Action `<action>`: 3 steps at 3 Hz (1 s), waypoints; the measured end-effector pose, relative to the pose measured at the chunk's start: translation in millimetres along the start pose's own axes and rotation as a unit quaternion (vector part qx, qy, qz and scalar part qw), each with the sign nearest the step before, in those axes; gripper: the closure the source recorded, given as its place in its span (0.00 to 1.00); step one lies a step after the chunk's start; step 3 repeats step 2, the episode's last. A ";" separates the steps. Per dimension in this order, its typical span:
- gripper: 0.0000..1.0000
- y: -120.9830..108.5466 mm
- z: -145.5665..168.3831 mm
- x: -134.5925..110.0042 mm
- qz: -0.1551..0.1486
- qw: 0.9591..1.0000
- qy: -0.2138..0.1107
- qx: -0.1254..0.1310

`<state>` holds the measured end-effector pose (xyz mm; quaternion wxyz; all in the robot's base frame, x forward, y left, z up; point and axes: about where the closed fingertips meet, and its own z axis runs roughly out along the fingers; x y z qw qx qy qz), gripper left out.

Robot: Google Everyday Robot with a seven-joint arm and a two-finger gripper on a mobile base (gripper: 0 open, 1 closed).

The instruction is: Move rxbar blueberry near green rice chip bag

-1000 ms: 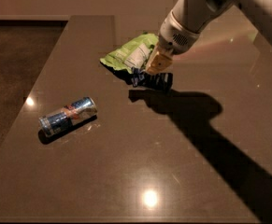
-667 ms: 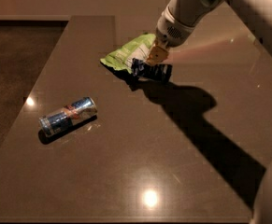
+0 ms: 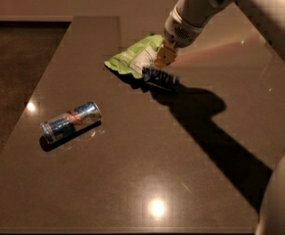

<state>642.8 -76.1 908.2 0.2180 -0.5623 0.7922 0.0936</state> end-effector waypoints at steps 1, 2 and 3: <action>0.06 0.3 2.2 -0.6 0.000 1.000 0.000 -0.001; 0.00 0.5 3.7 -1.0 -0.001 1.000 0.000 -0.002; 0.00 0.5 3.7 -1.0 -0.001 1.000 0.000 -0.002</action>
Offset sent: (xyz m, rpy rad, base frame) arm 0.0004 0.0013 -0.0015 0.0000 0.0017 0.0016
